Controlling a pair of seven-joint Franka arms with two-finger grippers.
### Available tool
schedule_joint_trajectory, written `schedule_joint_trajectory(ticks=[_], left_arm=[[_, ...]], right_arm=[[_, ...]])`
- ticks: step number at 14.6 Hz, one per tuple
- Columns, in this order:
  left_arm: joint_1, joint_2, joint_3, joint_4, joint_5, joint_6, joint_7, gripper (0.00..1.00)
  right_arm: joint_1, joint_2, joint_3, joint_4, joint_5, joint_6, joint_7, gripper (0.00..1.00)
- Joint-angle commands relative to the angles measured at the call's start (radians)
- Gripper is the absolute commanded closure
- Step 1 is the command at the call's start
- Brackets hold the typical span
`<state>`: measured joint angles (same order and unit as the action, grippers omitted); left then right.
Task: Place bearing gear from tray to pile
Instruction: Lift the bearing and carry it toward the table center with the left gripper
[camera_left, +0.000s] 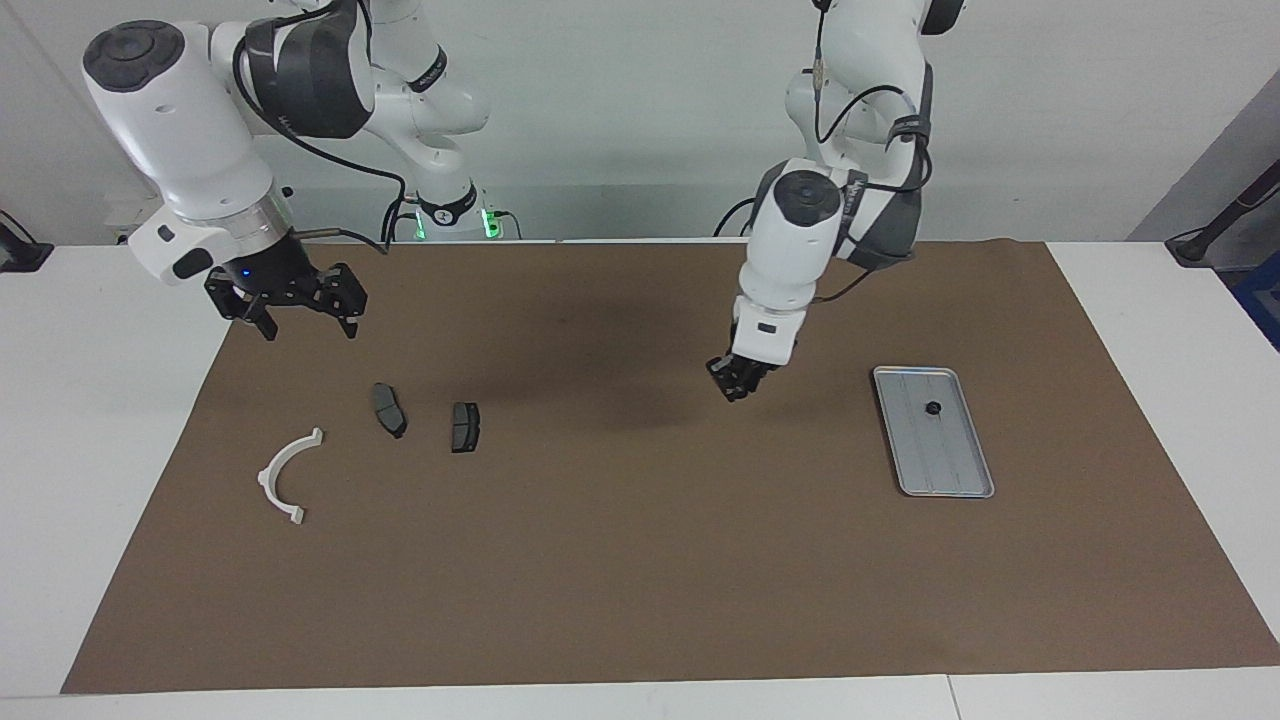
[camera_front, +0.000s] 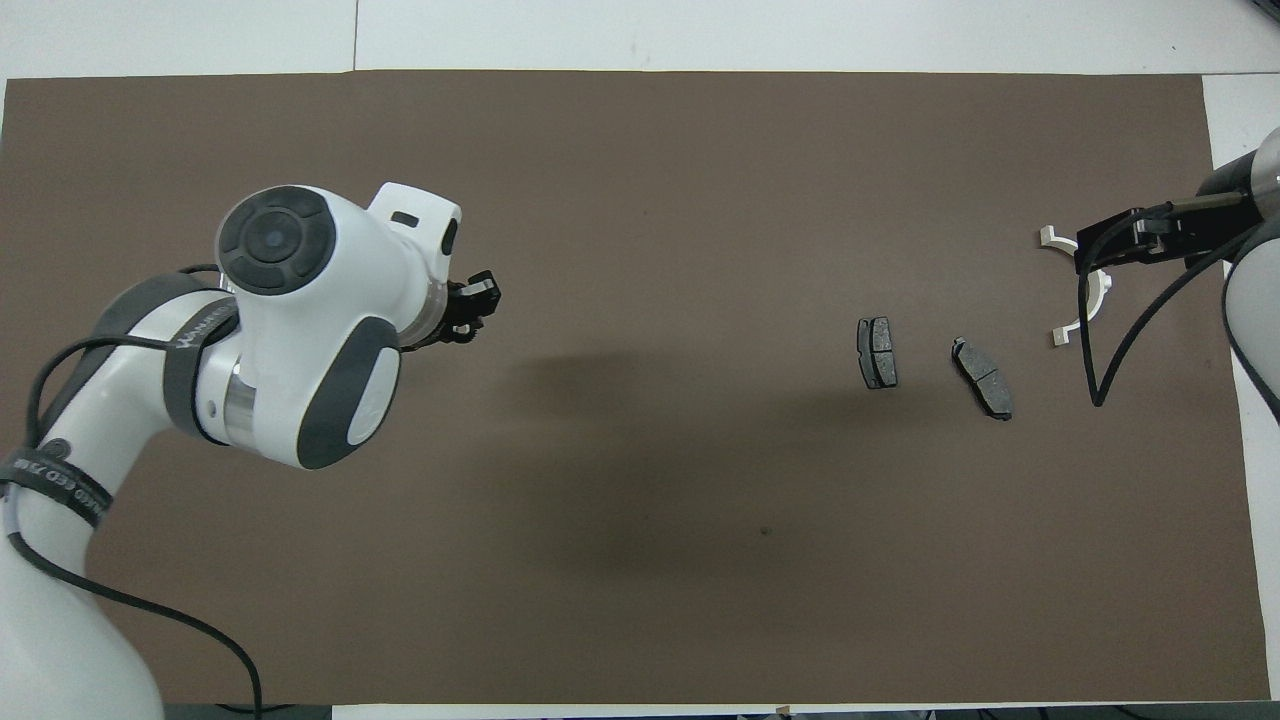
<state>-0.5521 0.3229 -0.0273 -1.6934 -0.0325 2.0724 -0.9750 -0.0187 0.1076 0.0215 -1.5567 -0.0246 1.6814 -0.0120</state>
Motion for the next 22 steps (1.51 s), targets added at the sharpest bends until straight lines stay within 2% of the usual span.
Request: schedule_joint_trajectory(ticks=[1,4,10,11,12,13,14,15,16,17,18,20,22], left_arm=[[-0.063,0.129,0.024,0.101,0.017,-0.014,-0.054,1.0],[-0.057,0.163,0.026,0.083,0.019,0.072,-0.082,1.0],[-0.063,0.205,0.026,0.052,0.025,0.135,-0.142,1.0],[-0.062,0.206,0.026,0.047,0.023,0.149,-0.142,0.93],[-0.061,0.206,0.026,0.04,0.025,0.158,-0.142,0.74],[-0.061,0.206,0.026,0.037,0.025,0.158,-0.142,0.48],[-0.061,0.206,0.026,0.032,0.025,0.158,-0.142,0.28],[-0.06,0.206,0.026,0.032,0.025,0.161,-0.142,0.23],[-0.058,0.206,0.026,0.032,0.025,0.16,-0.142,0.14],[-0.055,0.206,0.026,0.032,0.025,0.152,-0.14,0.07],[-0.049,0.205,0.026,0.037,0.025,0.132,-0.139,0.07],[-0.042,0.194,0.039,0.041,0.037,0.075,-0.125,0.13],[-0.002,0.15,0.049,0.037,0.049,-0.012,-0.05,0.2]], right_arm=[[-0.004,-0.005,0.006,-0.017,0.009,0.027,0.017,0.02],[-0.006,-0.003,0.006,-0.019,0.009,0.031,0.017,0.02],[0.012,-0.002,0.006,-0.022,0.009,0.032,0.017,0.02],[0.014,-0.002,0.006,-0.022,0.009,0.034,0.018,0.02],[0.014,-0.002,0.006,-0.023,0.009,0.035,0.026,0.03],[0.016,-0.002,0.006,-0.025,0.009,0.038,0.027,0.02],[0.016,-0.002,0.006,-0.026,0.009,0.047,0.027,0.03],[0.016,-0.002,0.006,-0.032,0.009,0.049,0.027,0.02],[0.016,-0.002,0.006,-0.036,0.009,0.05,0.027,0.03],[0.016,-0.002,0.006,-0.036,0.009,0.05,0.027,0.03],[0.016,-0.002,0.006,-0.036,0.009,0.049,0.027,0.03],[0.023,-0.003,0.006,-0.036,0.011,0.047,0.038,0.03],[0.052,-0.003,0.006,-0.036,0.011,0.05,0.078,0.02]])
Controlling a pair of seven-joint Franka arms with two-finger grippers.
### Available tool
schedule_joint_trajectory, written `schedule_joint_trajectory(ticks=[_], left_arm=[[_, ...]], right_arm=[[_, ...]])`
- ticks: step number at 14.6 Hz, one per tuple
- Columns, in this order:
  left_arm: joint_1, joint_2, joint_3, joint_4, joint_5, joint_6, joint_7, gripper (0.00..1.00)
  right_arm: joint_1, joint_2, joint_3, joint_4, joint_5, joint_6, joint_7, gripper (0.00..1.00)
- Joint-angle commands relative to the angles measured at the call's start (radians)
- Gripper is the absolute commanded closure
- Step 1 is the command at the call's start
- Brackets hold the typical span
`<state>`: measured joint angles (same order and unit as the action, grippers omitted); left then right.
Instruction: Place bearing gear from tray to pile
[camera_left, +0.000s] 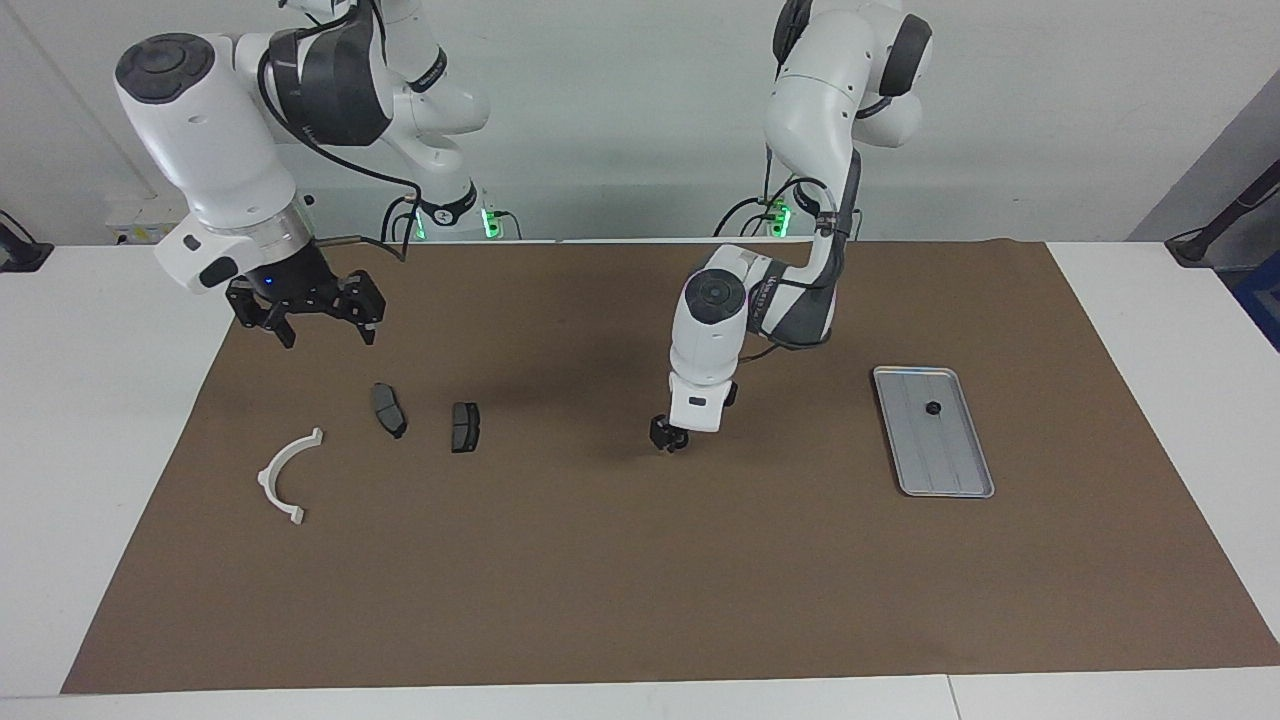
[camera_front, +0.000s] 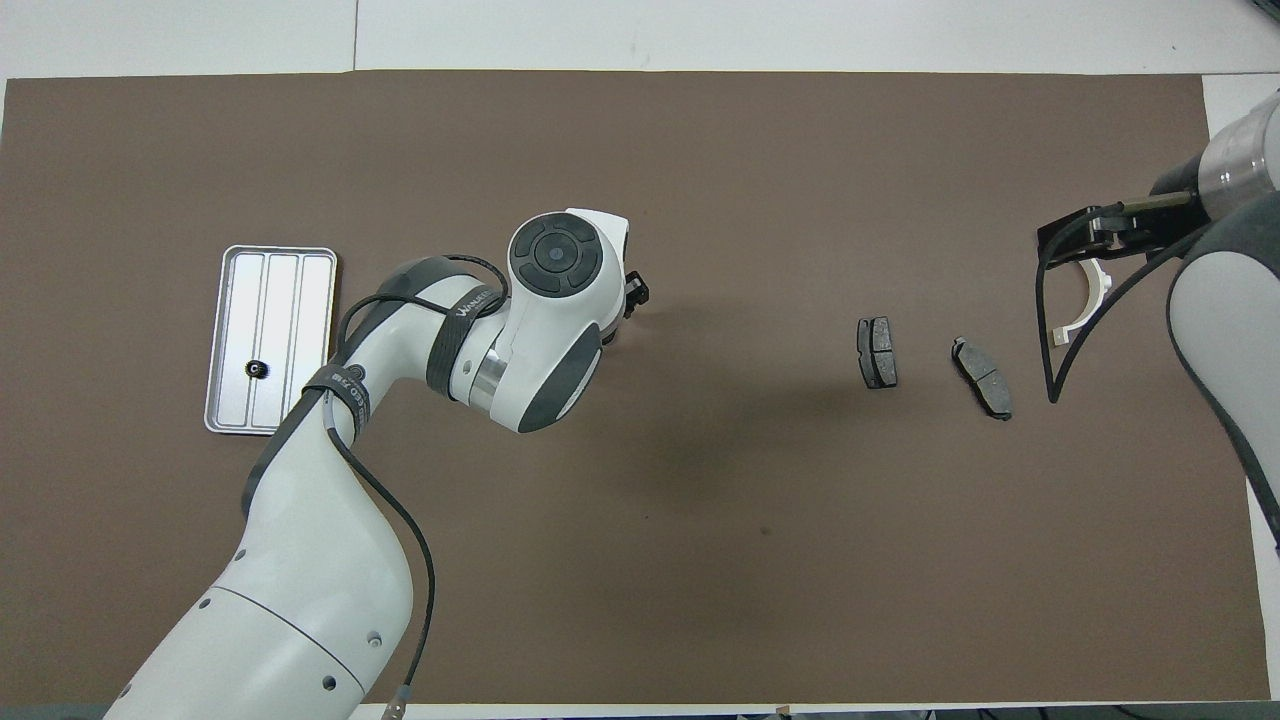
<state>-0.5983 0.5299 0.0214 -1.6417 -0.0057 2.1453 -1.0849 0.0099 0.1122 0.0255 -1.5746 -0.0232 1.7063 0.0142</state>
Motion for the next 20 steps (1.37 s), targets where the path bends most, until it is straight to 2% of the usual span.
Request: schedule_joint_trajectory(ticks=[1,3,5,8,10,14,18,20], left_arm=[[0.072,-0.077,0.002,-0.018,0.023,-0.132,0.141,0.24],[0.136,-0.132,0.0,-0.053,0.021,-0.191,0.285,0.26],[0.227,-0.207,0.0,-0.134,0.021,-0.183,0.418,0.26],[0.346,-0.28,-0.001,-0.231,0.021,-0.173,0.626,0.26],[0.421,-0.303,0.0,-0.28,0.021,-0.139,0.77,0.26],[0.572,-0.323,-0.003,-0.338,0.018,-0.07,1.035,0.26],[0.607,-0.346,0.0,-0.467,0.018,0.137,1.111,0.29],[0.611,-0.347,0.0,-0.477,0.016,0.143,1.154,0.29]], right_arm=[[0.039,-0.006,0.002,-0.016,0.008,0.032,0.078,0.02],[0.074,0.003,0.002,-0.018,0.008,0.059,0.119,0.03],[0.111,0.018,0.002,-0.016,0.009,0.076,0.162,0.02],[0.183,0.032,0.005,-0.015,0.025,0.081,0.165,0.02],[0.25,0.043,0.007,-0.018,0.089,0.084,0.19,0.02],[0.349,0.092,0.007,-0.015,0.089,0.098,0.239,0.03],[0.392,0.165,0.007,-0.015,0.088,0.19,0.277,0.03],[0.436,0.205,0.007,-0.004,0.072,0.225,0.315,0.03]])
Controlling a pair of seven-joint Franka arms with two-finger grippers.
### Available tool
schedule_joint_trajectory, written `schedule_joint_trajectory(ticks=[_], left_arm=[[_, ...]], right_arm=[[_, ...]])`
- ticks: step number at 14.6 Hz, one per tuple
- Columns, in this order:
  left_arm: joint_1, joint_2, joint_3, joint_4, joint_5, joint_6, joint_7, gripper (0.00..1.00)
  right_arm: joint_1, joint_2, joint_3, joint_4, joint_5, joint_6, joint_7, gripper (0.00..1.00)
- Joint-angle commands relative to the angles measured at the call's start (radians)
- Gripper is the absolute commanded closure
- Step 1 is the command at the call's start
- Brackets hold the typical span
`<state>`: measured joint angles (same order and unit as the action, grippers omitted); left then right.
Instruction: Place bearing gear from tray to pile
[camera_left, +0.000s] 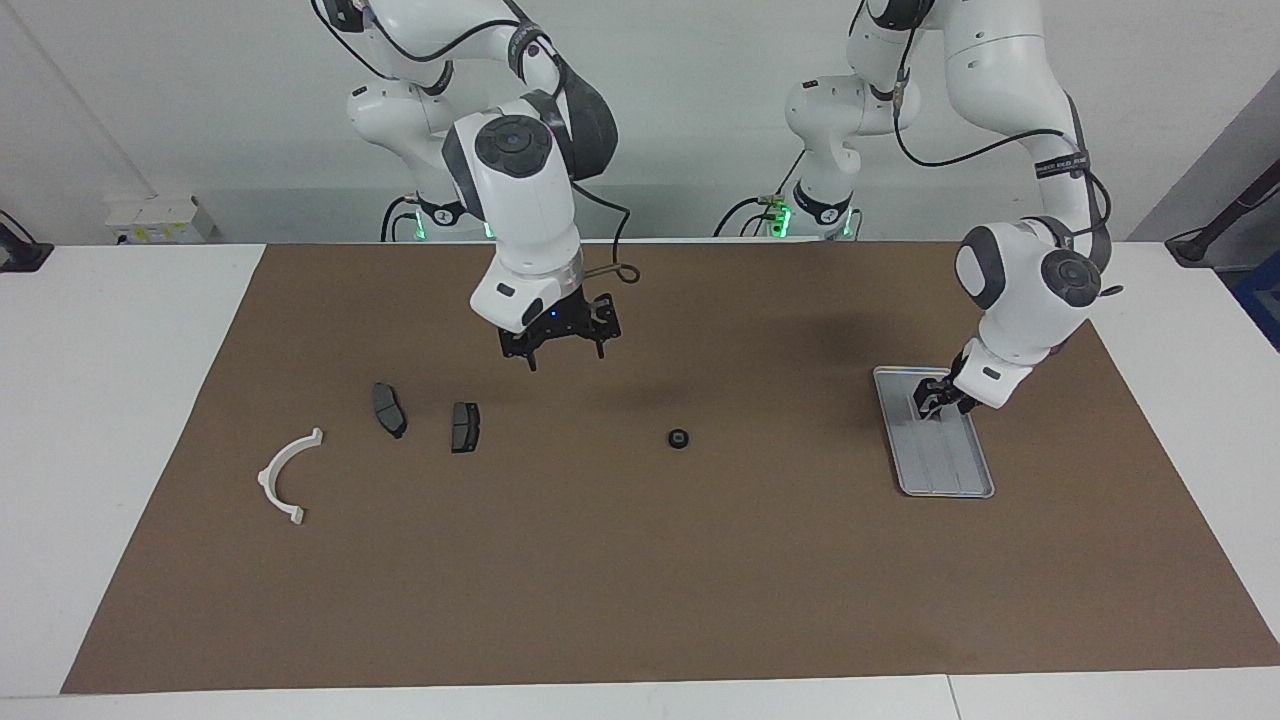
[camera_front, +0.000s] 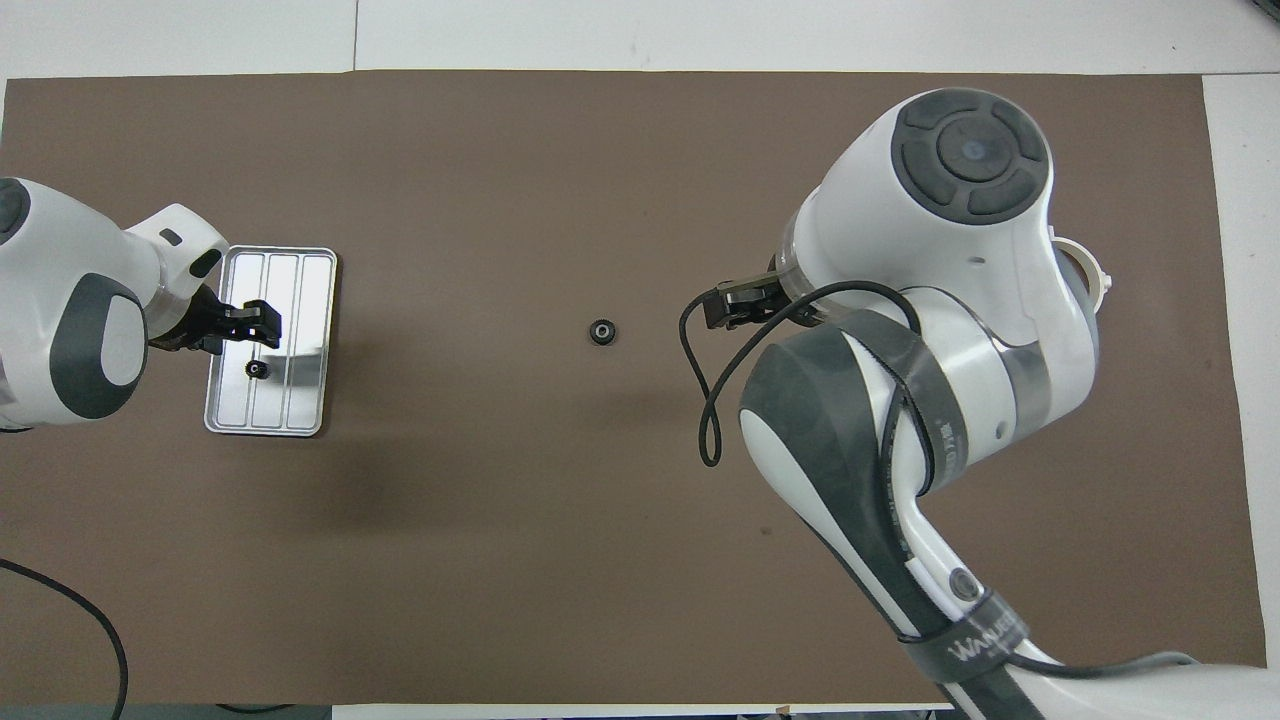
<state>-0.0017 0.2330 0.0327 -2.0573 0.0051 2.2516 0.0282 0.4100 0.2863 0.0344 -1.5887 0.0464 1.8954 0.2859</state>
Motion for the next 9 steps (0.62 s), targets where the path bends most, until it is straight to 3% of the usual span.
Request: schedule_joint_trajectory(ticks=[1,9], left_arm=[[0.014,-0.052,-0.01,-0.075,0.006,0.043,0.042,0.29],[0.039,-0.054,-0.01,-0.102,0.007,0.059,0.059,0.4]], right_arm=[[0.055,0.051,-0.002,0.012,0.003,0.069,0.071,0.03],[0.162,0.244,-0.004,0.171,-0.1,0.091,0.203,0.04]])
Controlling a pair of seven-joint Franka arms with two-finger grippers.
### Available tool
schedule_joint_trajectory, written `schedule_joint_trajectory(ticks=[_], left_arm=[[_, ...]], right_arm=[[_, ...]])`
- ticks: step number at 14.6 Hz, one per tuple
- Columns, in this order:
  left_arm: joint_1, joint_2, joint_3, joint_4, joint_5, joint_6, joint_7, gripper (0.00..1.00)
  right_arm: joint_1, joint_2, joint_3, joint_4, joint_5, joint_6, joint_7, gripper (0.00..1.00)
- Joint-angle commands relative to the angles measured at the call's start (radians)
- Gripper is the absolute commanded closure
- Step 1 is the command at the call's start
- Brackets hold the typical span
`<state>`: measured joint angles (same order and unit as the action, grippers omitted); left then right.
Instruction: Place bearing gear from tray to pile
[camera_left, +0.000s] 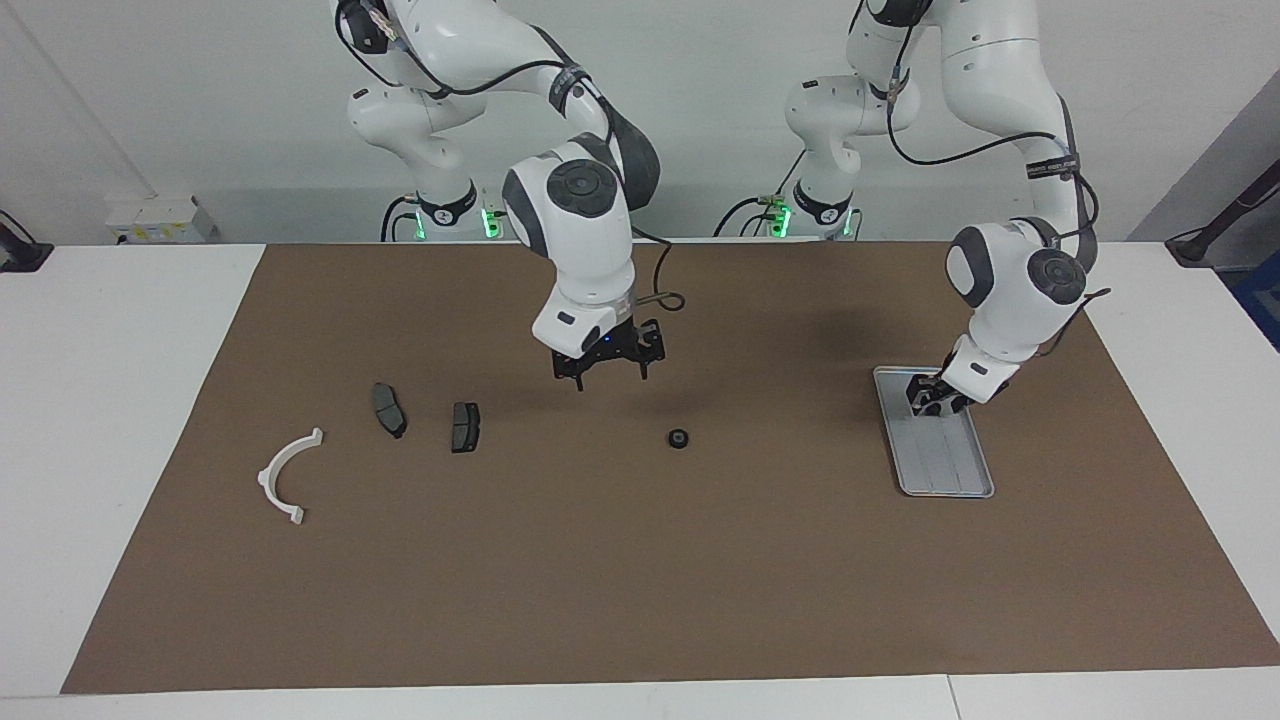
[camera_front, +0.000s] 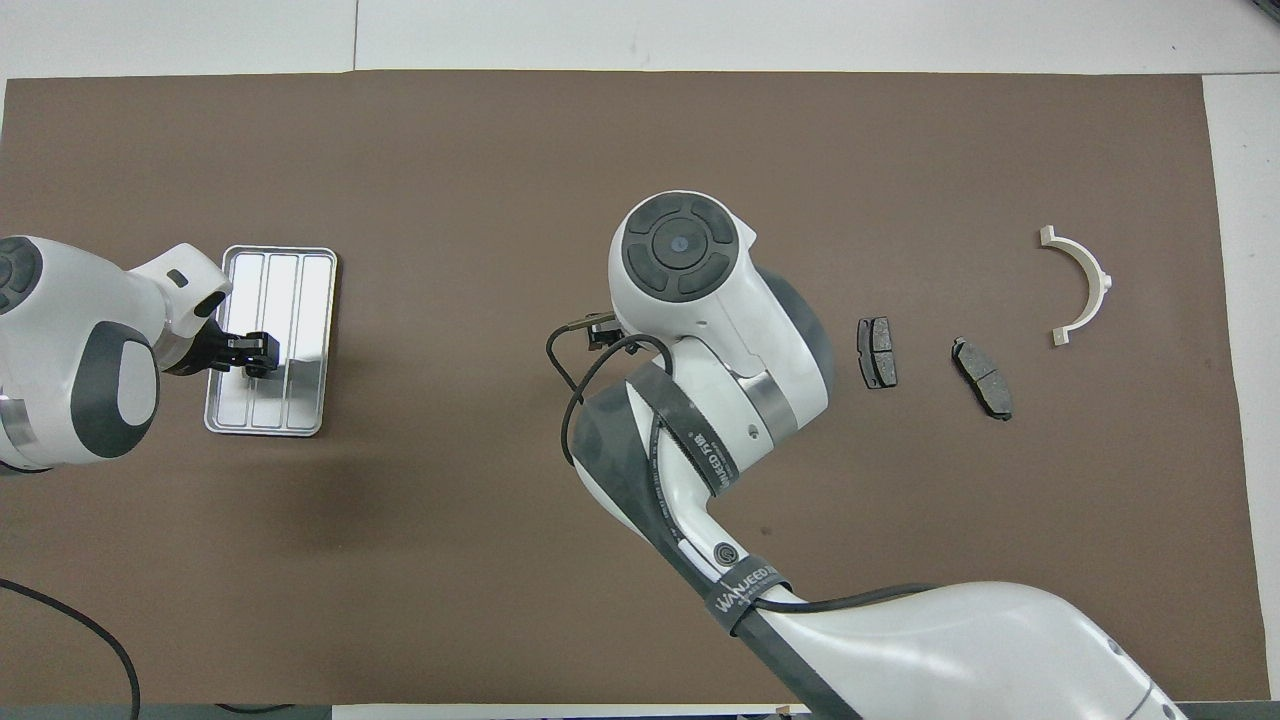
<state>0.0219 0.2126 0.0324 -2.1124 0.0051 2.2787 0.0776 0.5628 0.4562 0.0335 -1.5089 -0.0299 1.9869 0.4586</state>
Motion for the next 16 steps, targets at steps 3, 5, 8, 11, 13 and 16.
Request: schedule_joint_trajectory(ticks=[3,5,8,11,13,16], left_arm=[[0.016,-0.032,-0.009,-0.063,0.007,0.048,-0.001,0.4],[0.015,-0.029,-0.011,-0.075,0.007,0.074,-0.001,0.44],[0.015,-0.024,-0.011,-0.077,0.007,0.081,-0.001,0.48],[0.015,-0.025,-0.011,-0.081,0.007,0.082,-0.001,0.75],[0.013,-0.025,-0.011,-0.081,0.007,0.081,0.001,1.0],[0.007,-0.029,-0.011,-0.064,0.006,0.07,-0.002,1.0]], right_arm=[[0.014,0.136,-0.004,0.168,-0.031,0.001,0.035,0.04],[0.014,0.18,-0.004,0.234,-0.031,-0.002,0.035,0.05],[0.012,0.237,-0.004,0.306,-0.031,0.001,0.048,0.08],[0.014,0.282,-0.006,0.351,-0.031,0.004,0.069,0.09],[0.016,0.295,-0.004,0.349,-0.031,0.007,0.075,0.1],[0.032,0.298,-0.003,0.339,-0.036,0.023,0.11,0.1]])
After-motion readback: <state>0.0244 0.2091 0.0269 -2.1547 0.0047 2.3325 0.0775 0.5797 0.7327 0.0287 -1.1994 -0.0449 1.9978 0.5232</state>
